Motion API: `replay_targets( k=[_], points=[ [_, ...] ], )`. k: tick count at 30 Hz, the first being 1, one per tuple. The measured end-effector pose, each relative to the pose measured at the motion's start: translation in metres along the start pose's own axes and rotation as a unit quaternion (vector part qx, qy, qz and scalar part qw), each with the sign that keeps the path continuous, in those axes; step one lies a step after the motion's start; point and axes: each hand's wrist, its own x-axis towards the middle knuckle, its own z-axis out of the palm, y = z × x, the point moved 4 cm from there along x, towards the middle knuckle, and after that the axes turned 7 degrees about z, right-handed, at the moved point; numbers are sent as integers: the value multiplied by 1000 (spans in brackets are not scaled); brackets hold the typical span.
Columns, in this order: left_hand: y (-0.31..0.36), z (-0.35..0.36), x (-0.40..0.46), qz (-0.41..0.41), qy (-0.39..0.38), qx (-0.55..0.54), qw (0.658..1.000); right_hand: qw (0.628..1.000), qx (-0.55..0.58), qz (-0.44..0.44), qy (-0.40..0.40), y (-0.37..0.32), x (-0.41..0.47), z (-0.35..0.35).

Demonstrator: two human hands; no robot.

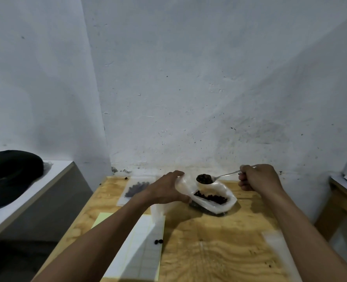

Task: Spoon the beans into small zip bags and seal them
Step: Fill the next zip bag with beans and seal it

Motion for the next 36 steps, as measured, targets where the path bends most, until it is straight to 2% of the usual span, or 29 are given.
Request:
replay_targets(
  k=[3,8,11,14,18,21,25,28,32,36],
  points=[
    [0,0,-1,-6,11,-25,1000,998,-34,-48,-23,-10,-12,18],
    [-2,-6,-6,-10,22,-23,999,976,-91,-195,-39,-24,-32,41],
    [-4,-9,-9,-13,23,-18,1000,967,-104,-233,14,-26,-32,34],
    [-5,-8,-8,-36,3,-34,999,941,-212,-248,92,-24,-27,18],
    [3,4,-2,-53,-37,-102,993,910,-327,-213,139,-4,-21,6],
    [15,15,4,-55,-53,-155,985,914,-337,-181,135,19,-21,11],
    [32,17,10,-47,-17,-191,980,964,-235,-68,100,58,-13,20],
    [36,13,9,-37,-21,-163,986,990,-124,14,71,71,-12,21],
    [22,-3,2,-36,6,-84,996,992,-102,22,66,60,-10,11],
    [5,-8,-6,-43,0,-53,998,994,-74,30,77,41,-7,-3]
  ],
)
